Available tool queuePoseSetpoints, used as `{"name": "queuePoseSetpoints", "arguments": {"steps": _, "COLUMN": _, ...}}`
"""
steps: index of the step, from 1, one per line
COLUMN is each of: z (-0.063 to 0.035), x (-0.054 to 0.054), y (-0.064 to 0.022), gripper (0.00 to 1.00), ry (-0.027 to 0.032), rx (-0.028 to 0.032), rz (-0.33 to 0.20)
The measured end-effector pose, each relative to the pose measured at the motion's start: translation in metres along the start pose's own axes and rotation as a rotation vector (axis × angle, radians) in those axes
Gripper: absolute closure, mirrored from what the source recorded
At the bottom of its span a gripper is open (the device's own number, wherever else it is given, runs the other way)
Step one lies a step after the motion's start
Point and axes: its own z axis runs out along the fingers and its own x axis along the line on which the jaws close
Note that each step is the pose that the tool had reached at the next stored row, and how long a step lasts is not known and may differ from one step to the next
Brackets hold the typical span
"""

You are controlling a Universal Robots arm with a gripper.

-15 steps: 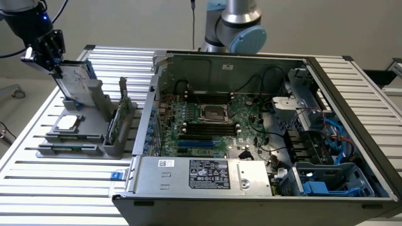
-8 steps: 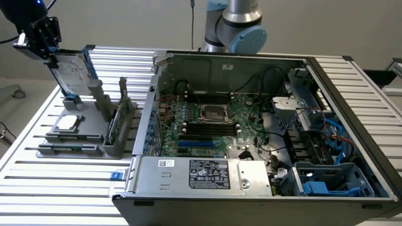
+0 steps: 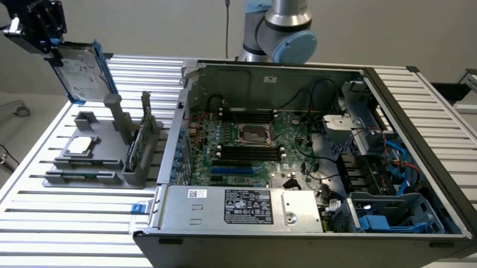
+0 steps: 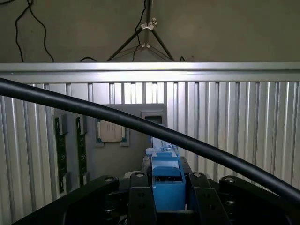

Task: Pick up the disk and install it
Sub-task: 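Pick up the disk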

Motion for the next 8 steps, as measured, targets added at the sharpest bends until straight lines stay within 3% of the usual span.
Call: {"name": "queuePoseSetpoints", "arguments": {"steps": 8, "z": -0.0365, "x": -0.002, "y": -0.0073, "gripper": 0.67, "ry": 0.0000, "rx": -0.0004, "rz": 0.000}}
